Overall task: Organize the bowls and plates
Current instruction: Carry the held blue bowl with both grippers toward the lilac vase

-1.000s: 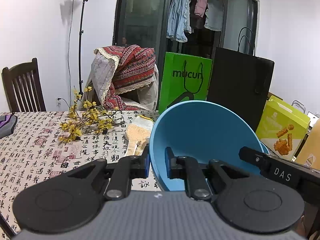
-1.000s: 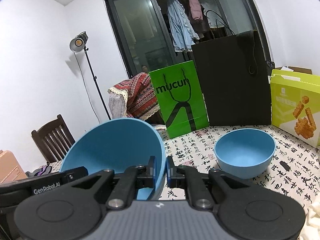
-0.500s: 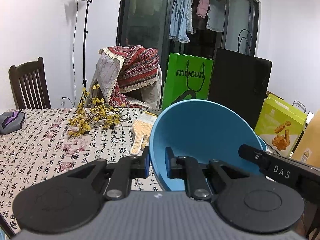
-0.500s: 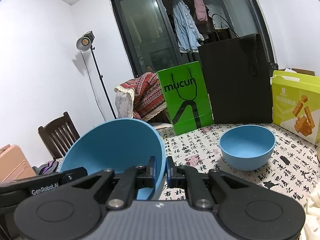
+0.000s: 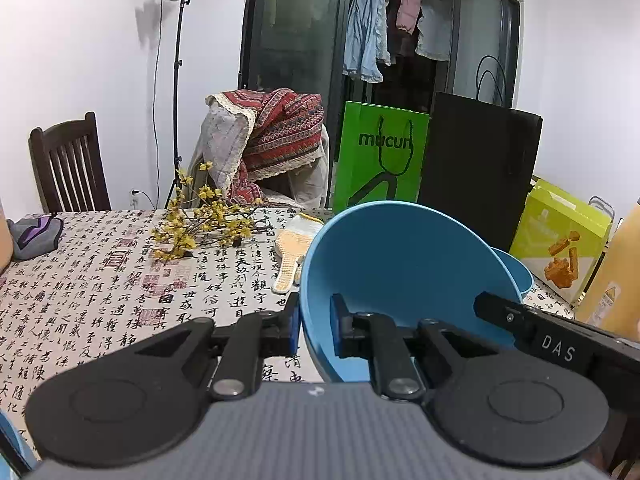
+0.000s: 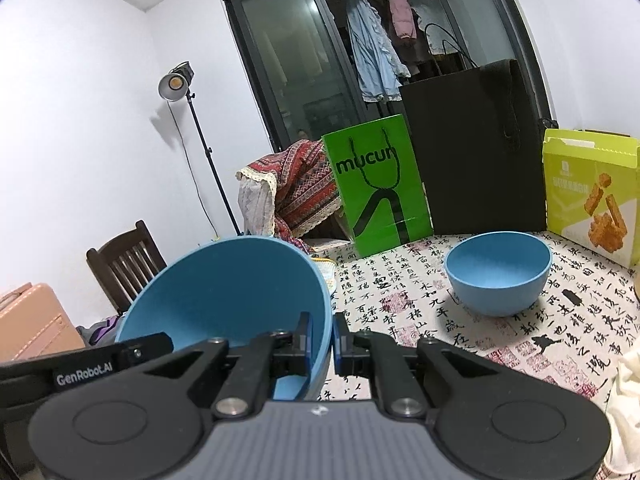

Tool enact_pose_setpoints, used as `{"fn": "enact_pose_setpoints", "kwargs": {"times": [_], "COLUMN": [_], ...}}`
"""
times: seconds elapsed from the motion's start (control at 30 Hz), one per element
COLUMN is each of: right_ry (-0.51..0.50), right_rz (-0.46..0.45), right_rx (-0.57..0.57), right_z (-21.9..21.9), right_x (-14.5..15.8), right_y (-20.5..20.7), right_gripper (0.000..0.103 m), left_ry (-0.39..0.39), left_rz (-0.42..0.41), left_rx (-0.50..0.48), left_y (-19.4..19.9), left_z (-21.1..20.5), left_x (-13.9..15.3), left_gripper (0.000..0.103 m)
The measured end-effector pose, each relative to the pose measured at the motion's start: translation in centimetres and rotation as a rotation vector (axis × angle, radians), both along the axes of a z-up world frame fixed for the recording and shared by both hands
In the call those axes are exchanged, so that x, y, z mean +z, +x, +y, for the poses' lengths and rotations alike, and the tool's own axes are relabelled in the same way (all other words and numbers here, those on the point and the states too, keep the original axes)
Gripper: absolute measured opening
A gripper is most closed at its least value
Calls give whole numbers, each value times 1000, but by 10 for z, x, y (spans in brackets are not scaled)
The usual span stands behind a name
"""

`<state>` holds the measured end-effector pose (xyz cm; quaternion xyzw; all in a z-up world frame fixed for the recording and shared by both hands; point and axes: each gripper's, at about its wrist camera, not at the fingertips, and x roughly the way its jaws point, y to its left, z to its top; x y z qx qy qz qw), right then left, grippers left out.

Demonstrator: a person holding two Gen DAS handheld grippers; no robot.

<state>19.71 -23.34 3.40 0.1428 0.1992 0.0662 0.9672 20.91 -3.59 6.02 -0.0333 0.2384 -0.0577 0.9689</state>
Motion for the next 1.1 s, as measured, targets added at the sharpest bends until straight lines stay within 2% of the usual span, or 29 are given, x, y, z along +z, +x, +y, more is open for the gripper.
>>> {"fn": "enact_pose_setpoints", "kwargs": {"times": [1.1], "right_ry": [6], "right_rz": [-16], "right_rx": [100], "right_z": [47], "right_x": [7], "right_y": [-41], "right_gripper": [10], "left_ry": [-30], "left_rz": [-13], "left_rx": [106], "left_y": [-55], "left_z": [51], "left_x": [4], "left_gripper": [15]}}
